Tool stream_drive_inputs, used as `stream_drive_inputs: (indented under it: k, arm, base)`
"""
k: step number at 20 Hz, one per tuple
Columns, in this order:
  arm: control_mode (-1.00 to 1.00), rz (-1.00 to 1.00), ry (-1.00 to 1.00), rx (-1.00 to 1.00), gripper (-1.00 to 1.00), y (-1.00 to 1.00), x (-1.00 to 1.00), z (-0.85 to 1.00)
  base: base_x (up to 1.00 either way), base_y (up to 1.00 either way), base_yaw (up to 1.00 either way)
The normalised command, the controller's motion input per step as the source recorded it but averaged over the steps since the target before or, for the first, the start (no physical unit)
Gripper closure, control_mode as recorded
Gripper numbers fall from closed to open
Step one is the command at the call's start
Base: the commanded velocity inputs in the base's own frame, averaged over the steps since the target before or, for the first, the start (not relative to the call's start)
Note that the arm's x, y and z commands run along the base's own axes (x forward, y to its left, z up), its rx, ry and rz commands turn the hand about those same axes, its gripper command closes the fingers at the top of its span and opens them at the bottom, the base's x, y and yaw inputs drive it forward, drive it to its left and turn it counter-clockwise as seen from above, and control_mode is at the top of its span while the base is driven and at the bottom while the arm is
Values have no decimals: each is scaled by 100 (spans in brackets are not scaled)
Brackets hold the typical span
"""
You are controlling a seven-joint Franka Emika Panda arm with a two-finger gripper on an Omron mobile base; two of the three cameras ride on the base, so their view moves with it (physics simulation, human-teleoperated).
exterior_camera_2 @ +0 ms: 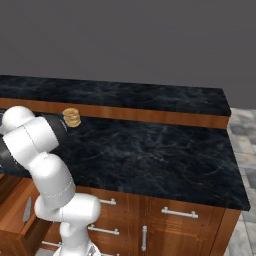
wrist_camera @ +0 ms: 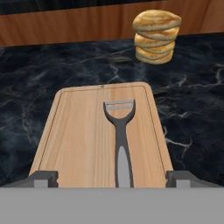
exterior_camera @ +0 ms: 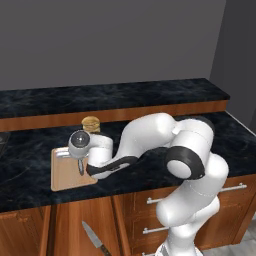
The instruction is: Open the drawer on the left and place the cutting tools on the cutting board.
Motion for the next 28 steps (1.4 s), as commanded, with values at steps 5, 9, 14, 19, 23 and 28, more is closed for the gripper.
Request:
stream_drive_inputs:
  k: [5, 9, 14, 19, 23, 28]
  arm:
    - [-100, 0, 0, 0, -100, 0, 0, 0]
    - [-100, 0, 0, 0, -100, 0, 0, 0]
    - [-100, 0, -8, 1, -100, 0, 0, -9]
    - [-100, 0, 0, 0, -100, 0, 0, 0]
    - [-100, 0, 0, 0, -100, 1, 0, -1]
    - [-100, 2, -3, 0, -100, 19, -56, -3]
  base:
    - [0, 0, 0]
    - [0, 0, 0]
    - [0, 0, 0]
    - [0, 0, 0]
    - [0, 0, 0]
    - [0, 0, 0]
